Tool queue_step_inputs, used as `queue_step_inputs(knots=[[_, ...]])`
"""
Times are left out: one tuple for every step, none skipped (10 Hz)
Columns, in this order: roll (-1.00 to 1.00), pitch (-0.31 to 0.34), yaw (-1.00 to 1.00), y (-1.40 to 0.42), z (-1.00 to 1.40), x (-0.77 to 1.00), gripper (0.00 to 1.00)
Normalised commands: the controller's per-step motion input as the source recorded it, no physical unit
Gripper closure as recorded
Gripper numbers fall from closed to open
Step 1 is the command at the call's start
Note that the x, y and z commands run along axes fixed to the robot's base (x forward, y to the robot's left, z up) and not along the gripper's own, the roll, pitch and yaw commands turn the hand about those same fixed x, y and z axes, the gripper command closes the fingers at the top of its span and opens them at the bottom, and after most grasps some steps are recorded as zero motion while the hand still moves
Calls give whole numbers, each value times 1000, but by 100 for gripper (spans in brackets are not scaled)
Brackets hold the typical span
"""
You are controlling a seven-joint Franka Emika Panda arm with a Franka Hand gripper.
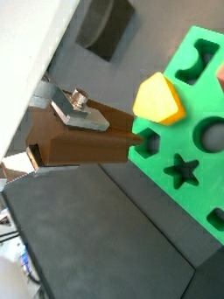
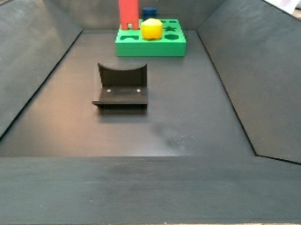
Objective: Pick up the star object. Move up. Place the star object on the fixture. Regrasp the star object. Move to above the board. Insert the star object.
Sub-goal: Insert the star object.
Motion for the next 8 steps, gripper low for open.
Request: queue_step_inputs(knots=[[-69,-116,-491,-157,-271,-120,100],[-70,-93,-580,-149,-234,-31,100],[-90,-94,-543,-140,-194,0,100],[-11,-94,-577,-197,-229,0,100],[76,-34,-460,-183,-240,0,100],[147,-19,-551,-280,-277,14,100],[147,-27,-591,-251,-269,0,100],[131,0,-551,-206,-249,23,100]])
